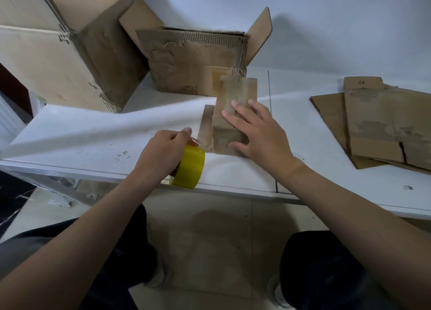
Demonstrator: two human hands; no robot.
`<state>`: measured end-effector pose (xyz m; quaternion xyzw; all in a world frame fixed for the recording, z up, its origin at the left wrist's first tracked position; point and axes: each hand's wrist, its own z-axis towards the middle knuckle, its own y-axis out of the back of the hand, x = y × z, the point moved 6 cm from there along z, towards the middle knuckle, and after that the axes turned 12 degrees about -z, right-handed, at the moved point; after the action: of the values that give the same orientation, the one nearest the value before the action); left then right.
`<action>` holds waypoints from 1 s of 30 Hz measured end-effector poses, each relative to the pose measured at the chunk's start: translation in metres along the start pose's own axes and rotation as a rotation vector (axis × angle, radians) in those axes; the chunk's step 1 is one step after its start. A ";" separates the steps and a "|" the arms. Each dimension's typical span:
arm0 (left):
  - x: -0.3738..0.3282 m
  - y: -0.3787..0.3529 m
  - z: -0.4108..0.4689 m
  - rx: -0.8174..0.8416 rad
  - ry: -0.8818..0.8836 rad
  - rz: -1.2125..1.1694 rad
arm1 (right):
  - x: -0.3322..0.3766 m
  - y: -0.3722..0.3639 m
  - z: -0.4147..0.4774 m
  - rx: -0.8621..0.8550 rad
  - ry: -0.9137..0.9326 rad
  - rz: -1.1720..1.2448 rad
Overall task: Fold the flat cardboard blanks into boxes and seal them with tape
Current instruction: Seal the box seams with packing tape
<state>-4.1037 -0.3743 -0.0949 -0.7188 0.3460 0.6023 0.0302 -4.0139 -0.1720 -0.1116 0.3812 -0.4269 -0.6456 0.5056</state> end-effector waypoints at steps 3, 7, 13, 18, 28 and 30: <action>-0.004 0.000 -0.004 0.018 0.006 -0.047 | -0.002 -0.002 0.005 0.051 0.021 -0.043; -0.016 -0.005 -0.012 0.087 -0.029 -0.179 | -0.003 0.031 0.003 -0.075 -0.063 0.047; -0.044 -0.013 -0.026 0.145 -0.065 -0.448 | 0.029 0.080 -0.012 -0.016 -0.183 0.515; -0.069 -0.020 -0.032 0.159 -0.131 -0.590 | 0.036 0.087 -0.018 0.052 -0.225 0.603; -0.087 -0.027 -0.017 0.121 -0.237 -0.443 | 0.008 0.110 -0.015 0.009 -0.025 0.429; -0.090 -0.026 -0.012 0.099 -0.257 -0.429 | 0.000 0.111 -0.014 -0.005 0.007 0.406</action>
<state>-4.0830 -0.3188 -0.0219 -0.6910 0.2078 0.6508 0.2363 -3.9642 -0.1878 -0.0126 0.2882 -0.4915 -0.5301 0.6280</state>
